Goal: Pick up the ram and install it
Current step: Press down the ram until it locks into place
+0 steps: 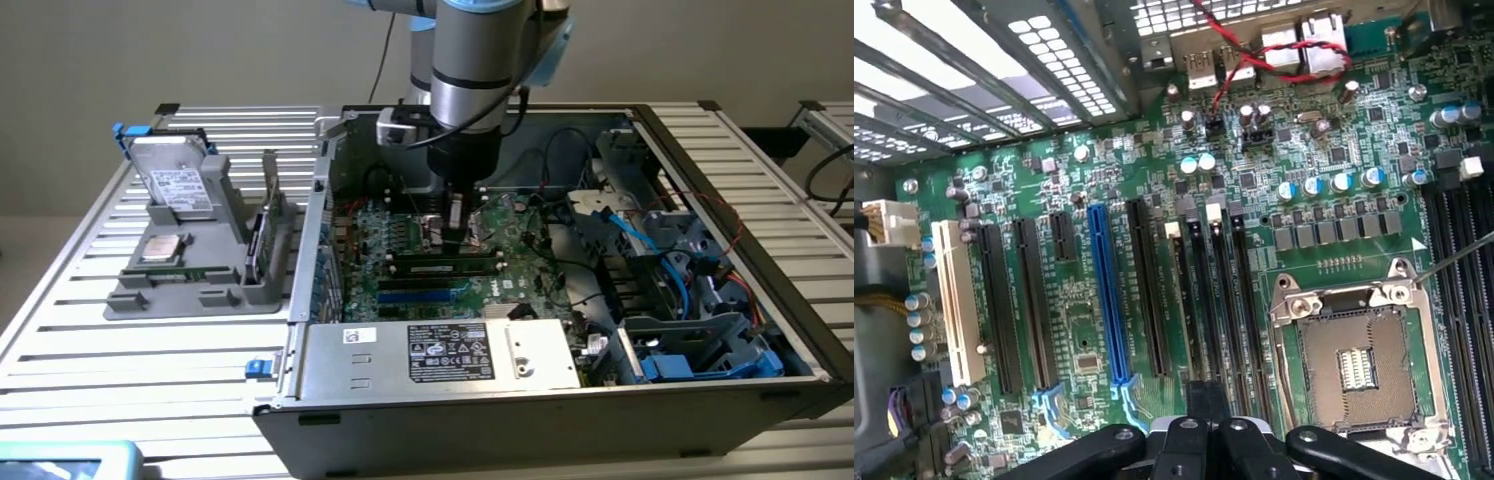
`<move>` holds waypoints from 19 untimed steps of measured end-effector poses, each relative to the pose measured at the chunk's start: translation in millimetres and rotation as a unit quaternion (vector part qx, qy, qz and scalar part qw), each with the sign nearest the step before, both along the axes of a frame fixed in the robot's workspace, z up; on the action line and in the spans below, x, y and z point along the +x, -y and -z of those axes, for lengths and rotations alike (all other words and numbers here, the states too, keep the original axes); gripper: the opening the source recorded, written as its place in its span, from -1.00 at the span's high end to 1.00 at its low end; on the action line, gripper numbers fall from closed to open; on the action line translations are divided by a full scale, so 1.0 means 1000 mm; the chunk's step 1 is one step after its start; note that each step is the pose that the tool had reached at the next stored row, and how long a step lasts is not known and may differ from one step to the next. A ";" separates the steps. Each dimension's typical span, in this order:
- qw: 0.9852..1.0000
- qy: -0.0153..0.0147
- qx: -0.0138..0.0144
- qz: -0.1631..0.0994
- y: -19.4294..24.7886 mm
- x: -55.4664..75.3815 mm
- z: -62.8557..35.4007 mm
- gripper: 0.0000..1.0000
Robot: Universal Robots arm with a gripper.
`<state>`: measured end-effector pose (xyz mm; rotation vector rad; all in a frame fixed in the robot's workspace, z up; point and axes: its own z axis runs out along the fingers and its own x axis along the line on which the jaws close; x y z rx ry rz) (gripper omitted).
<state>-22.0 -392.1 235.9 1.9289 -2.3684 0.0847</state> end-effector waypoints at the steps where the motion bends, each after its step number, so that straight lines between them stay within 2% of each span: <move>1: 1.000 0.000 0.000 0.007 0.0000 0.000 0.0000 0.79; 5: 1.000 0.000 0.000 0.017 0.0000 0.000 0.0001 0.79; 8: 0.999 0.000 0.000 0.035 0.0000 0.000 0.0003 0.79; 11: 0.999 0.000 0.005 0.037 0.0000 0.000 0.0004 0.79; 14: 0.999 0.000 0.005 0.038 0.0002 0.000 0.0005 0.79; 19: 0.997 0.000 0.005 0.076 0.0003 0.000 0.0004 0.79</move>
